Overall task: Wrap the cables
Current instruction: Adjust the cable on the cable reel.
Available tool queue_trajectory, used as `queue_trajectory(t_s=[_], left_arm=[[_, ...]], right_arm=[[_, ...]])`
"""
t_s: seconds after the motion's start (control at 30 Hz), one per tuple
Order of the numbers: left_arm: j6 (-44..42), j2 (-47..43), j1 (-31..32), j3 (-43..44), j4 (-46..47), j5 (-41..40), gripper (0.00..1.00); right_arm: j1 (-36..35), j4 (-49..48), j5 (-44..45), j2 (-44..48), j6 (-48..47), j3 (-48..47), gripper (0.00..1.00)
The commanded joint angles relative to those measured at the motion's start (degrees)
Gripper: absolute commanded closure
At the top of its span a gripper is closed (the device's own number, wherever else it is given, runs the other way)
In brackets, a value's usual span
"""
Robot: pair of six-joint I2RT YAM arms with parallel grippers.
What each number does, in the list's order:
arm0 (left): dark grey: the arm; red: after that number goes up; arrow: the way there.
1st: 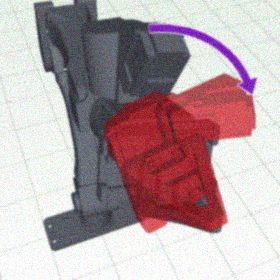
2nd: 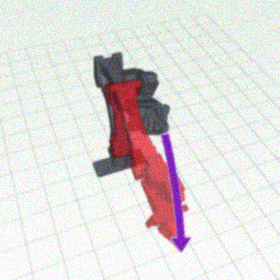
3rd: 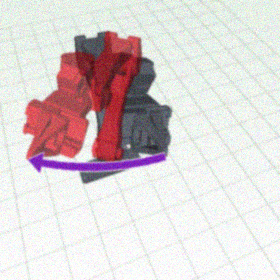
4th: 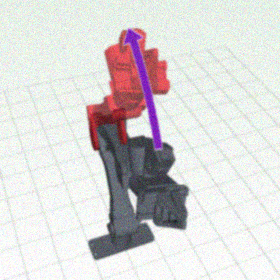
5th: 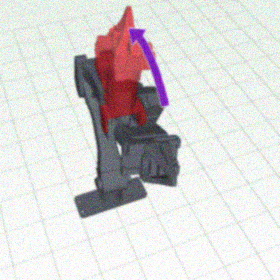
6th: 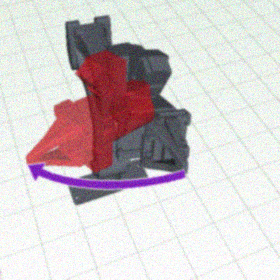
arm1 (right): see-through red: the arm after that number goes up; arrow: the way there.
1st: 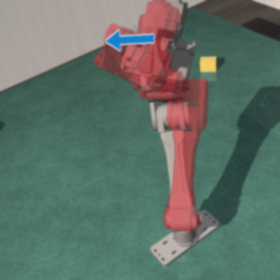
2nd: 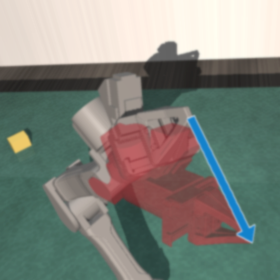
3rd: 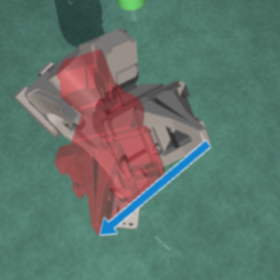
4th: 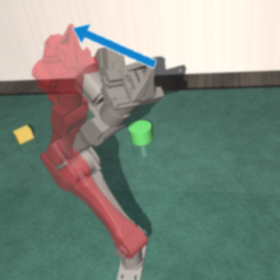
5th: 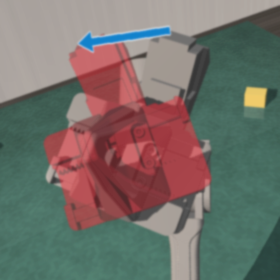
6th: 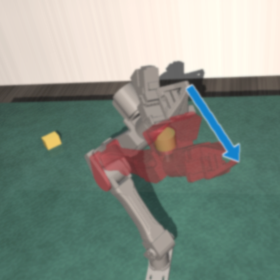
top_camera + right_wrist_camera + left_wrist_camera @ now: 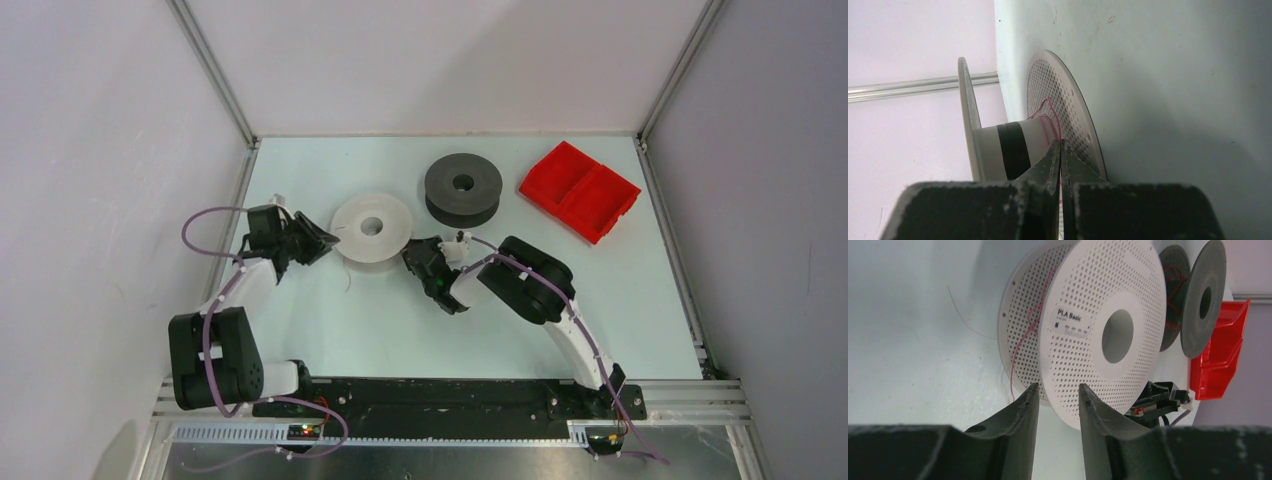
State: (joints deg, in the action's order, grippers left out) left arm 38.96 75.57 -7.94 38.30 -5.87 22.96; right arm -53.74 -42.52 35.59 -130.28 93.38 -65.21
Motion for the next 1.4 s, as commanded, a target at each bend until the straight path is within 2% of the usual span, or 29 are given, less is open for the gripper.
queue_trajectory(t_s=[0.0, 0.23, 0.5, 0.97, 1.37], left_arm=[[-2.2, -2.6, -0.7, 5.5, -1.0, -4.0, 0.61], [-3.3, 2.2, -1.3, 7.8, -1.5, -5.5, 0.61], [-2.8, 5.0, -1.3, 8.2, -1.4, -3.6, 0.62], [0.8, 8.0, -0.9, 5.6, 2.2, 1.0, 0.69], [1.5, 8.5, -0.7, 5.4, 2.8, 1.5, 0.69]], right_arm=[[1.0, -3.8, 1.5, 0.4, -0.6, 1.2, 1.00], [2.4, -14.6, -2.0, -2.1, -5.0, 1.3, 1.00], [2.5, -15.1, -2.4, -2.7, -6.2, 0.4, 1.00], [0.3, -8.9, -0.3, -4.5, -4.3, -2.0, 1.00], [-1.0, 2.7, 0.7, -2.2, -6.3, -3.5, 1.00]])
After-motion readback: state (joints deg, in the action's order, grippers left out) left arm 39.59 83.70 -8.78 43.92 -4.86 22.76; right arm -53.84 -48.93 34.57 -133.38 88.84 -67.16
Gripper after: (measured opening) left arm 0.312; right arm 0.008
